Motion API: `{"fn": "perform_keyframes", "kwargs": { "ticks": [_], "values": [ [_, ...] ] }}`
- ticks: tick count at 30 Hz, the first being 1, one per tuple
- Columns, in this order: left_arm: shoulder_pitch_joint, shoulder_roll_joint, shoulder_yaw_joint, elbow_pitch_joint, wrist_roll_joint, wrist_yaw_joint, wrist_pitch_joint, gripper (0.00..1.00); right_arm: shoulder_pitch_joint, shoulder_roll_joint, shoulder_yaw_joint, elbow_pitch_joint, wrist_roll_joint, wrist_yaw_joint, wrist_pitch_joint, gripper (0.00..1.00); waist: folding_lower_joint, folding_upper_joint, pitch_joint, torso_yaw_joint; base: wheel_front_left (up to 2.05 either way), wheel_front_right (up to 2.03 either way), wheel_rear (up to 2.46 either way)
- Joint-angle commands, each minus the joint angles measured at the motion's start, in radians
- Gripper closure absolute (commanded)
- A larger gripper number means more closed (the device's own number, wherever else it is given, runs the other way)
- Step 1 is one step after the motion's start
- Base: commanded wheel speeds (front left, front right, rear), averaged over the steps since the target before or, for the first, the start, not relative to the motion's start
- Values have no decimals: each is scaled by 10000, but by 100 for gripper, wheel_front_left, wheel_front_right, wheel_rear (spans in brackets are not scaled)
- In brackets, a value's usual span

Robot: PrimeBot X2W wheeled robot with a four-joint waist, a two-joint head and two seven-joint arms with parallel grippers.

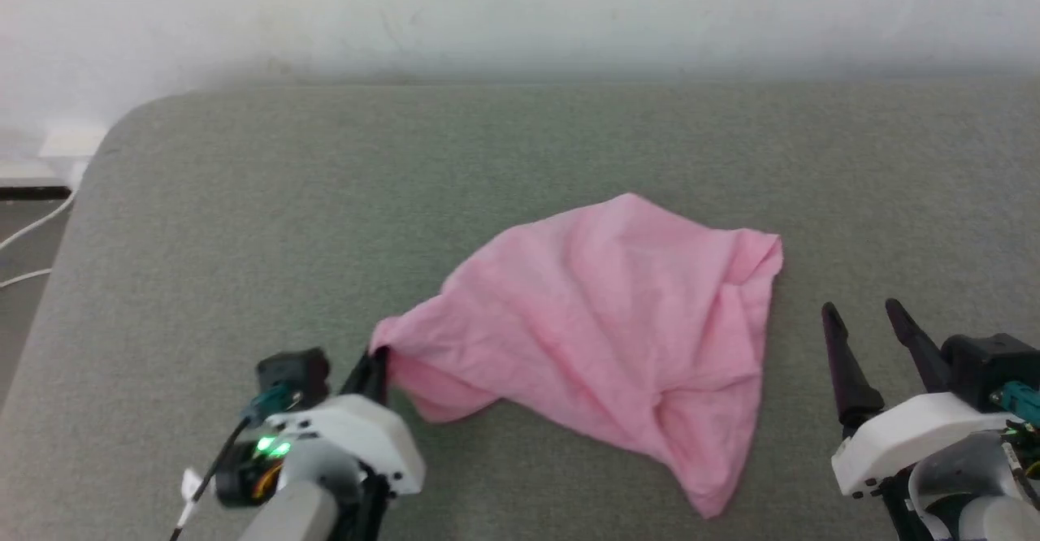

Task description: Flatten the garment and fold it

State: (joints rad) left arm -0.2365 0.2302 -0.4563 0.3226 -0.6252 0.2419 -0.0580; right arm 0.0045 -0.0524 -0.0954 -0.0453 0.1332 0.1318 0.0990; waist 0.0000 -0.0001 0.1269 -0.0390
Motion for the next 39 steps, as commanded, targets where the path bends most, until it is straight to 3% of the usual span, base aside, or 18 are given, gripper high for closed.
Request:
{"fn": "perform_keyframes", "kwargs": {
  "ticks": [1, 2, 4, 5, 11, 16, 22, 23, 24, 25, 26, 33, 39],
  "values": [
    [309, 152, 182, -167, -82, 178, -67, 100, 8, 22, 34, -42, 34, -11, 58, 0, 0, 1, -79, 441, 0, 0, 0],
    [473, 251, 315, -273, -135, 293, -90, 100, 14, 22, 71, -33, 58, -11, 105, 0, 0, 1, -74, 534, 0, 0, 0],
    [772, 372, 467, -452, -247, 387, -118, 51, 20, 22, 181, -2, 86, -11, 220, 0, 0, 1, -63, 705, 0, 0, 0],
    [908, 388, 527, -534, -331, 391, -136, 0, 19, 22, 251, 31, 120, -11, 302, 0, 0, 1, -60, 775, 0, 0, 0],
    [1366, 264, 1028, -1110, -443, 496, -1293, 0, -162, 22, 808, 359, 153, -11, 1026, 0, 0, 1, 17, 1167, 0, 0, 0],
    [1423, -26, 1648, -1691, 278, 613, -2008, 0, -499, 22, 1104, 1064, 204, -11, 2258, 0, 0, 1, 119, 1511, 0, 0, 0],
    [1567, -748, 2582, -2584, 1530, 228, -2034, 0, -903, 22, 1169, 1720, 336, -11, 3637, 0, 0, 1, 208, 1828, 0, 0, 0],
    [1598, -854, 2676, -2594, 1663, 126, -2034, 0, -953, 22, 1193, 1744, 341, -11, 3735, 18, 0, 1, 223, 1856, 0, 0, 0],
    [1617, -952, 2772, -2596, 1776, 28, -2035, 0, -991, 22, 1183, 1760, 352, -11, 3802, 59, 0, 1, 232, 1877, 0, 0, 0],
    [1631, -1041, 2859, -2580, 1872, -70, -2035, 0, -1022, 22, 1182, 1766, 349, -11, 3849, 91, 0, 1, 238, 1897, 0, 0, 0],
    [1647, -1118, 2922, -2542, 1952, -163, -2035, 0, -1051, 22, 1170, 1762, 342, -11, 3878, 100, 0, 1, 245, 1911, 0, 0, 0],
    [1654, -1496, 3288, -2223, 2273, -662, -2036, 0, -1528, 22, 631, 1390, 348, -11, 3367, 100, 0, 1, 267, 1884, 0, 0, 0],
    [1605, -1660, 3356, -1998, 2456, -948, -2037, 0, -1866, -298, -1145, 1090, -36, -11, 3429, 100, 0, 1, 199, 1939, 0, 0, 0]
  ]
}}
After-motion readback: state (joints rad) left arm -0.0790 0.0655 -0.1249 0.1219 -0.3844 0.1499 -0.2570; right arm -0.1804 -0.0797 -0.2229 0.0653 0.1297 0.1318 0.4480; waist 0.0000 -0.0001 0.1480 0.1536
